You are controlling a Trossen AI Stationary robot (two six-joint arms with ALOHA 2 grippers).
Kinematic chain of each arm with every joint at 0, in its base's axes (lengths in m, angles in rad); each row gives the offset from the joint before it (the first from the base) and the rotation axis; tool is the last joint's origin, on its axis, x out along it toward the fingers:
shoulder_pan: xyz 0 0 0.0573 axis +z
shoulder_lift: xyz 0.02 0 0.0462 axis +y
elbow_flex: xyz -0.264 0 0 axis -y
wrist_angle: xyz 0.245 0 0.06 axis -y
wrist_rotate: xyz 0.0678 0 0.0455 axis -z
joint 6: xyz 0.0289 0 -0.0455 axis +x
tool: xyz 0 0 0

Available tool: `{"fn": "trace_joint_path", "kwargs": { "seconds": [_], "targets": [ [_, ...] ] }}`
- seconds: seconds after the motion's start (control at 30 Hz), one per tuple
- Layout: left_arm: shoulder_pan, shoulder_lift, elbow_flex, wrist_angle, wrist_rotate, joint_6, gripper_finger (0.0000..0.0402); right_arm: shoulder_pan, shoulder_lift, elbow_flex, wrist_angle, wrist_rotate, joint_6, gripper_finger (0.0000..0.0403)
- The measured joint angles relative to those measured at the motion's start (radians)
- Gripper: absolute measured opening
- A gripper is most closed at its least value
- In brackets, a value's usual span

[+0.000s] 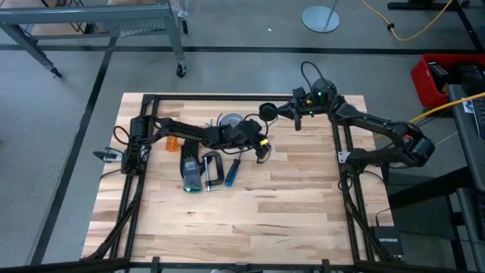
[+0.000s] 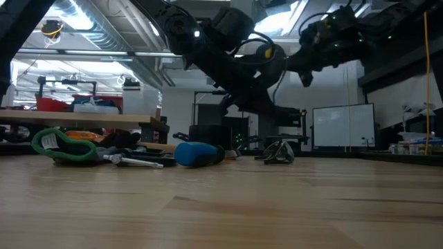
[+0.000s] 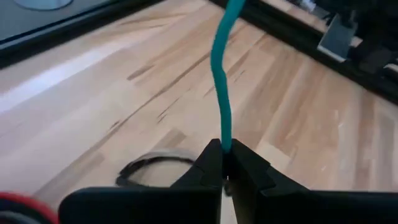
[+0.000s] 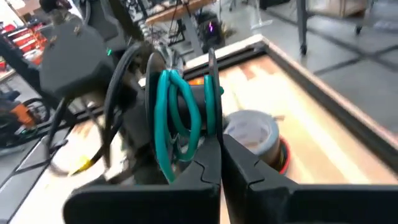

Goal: Coil cords
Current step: Coil the wire in the cable spool

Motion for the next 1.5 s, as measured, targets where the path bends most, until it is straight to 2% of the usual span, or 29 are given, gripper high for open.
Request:
{"fn": "trace_joint_path", "kwargs": {
  "seconds": [0.33, 0.57, 0.7, 0.87, 1.03, 1.27, 1.5],
  "targets": [
    [0.017, -0.015, 0.0, -0.067, 0.0, 0.003, 0.0002, -0.01, -0.075, 0.0, -0.367, -0.03, -0.154, 0.0001],
    [0.025, -0.054, 0.0, -0.085, 0.01, 0.022, 0.0001, -0.01, -0.079, 0.0, -0.556, 0.089, -0.231, 0.0001],
    [0.026, -0.081, 0.001, -0.119, 0.033, 0.028, 0.0, -0.008, -0.08, 0.0, -0.582, 0.154, -0.24, 0.0001],
    [0.026, -0.083, 0.001, -0.206, 0.103, -0.045, 0.0, -0.008, -0.079, 0.001, -0.549, 0.17, -0.24, 0.0001],
    [0.014, -0.084, 0.0, -0.283, 0.112, -0.095, 0.0, -0.01, -0.079, 0.001, -0.514, 0.197, -0.237, 0.0001],
    [0.01, -0.084, 0.0, -0.282, 0.152, -0.115, 0.0, -0.009, -0.079, 0.001, -0.494, 0.284, -0.236, 0.0001],
    [0.021, -0.084, 0.0, -0.289, 0.144, -0.066, 0.0, -0.01, -0.079, 0.001, -0.544, 0.26, -0.245, 0.0001]
  ]
}}
